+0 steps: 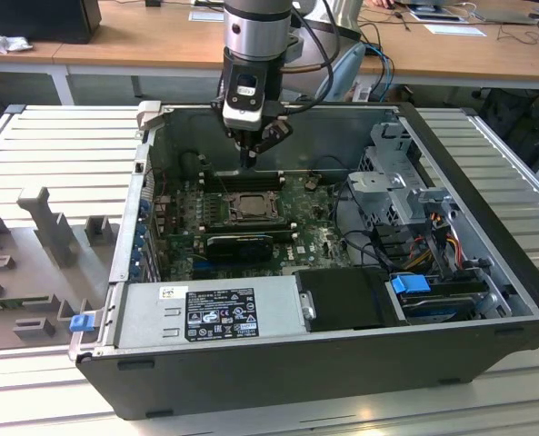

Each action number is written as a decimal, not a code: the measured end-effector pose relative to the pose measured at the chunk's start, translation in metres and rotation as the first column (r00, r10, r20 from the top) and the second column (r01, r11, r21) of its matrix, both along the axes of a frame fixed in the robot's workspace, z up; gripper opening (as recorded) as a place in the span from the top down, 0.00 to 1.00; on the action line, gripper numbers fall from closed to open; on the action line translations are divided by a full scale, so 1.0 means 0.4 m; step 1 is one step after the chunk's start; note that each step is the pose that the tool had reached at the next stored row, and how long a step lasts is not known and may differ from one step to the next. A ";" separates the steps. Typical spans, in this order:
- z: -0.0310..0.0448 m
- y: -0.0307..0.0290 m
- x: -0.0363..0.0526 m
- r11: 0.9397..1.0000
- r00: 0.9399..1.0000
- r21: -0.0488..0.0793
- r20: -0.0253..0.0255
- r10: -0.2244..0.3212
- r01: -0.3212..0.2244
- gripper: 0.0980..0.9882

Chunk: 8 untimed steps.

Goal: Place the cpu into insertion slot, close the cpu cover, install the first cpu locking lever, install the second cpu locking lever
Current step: 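Install the first cpu locking lever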

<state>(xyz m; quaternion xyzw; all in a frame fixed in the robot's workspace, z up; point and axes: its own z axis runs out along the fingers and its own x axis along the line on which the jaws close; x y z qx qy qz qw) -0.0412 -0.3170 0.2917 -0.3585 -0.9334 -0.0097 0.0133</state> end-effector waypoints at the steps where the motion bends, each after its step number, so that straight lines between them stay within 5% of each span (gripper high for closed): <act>1: 0.000 0.000 0.000 1.000 1.000 0.000 0.000 0.005 -0.005 0.99; 8: 0.000 0.000 0.000 0.997 0.997 0.000 0.000 0.083 -0.083 0.99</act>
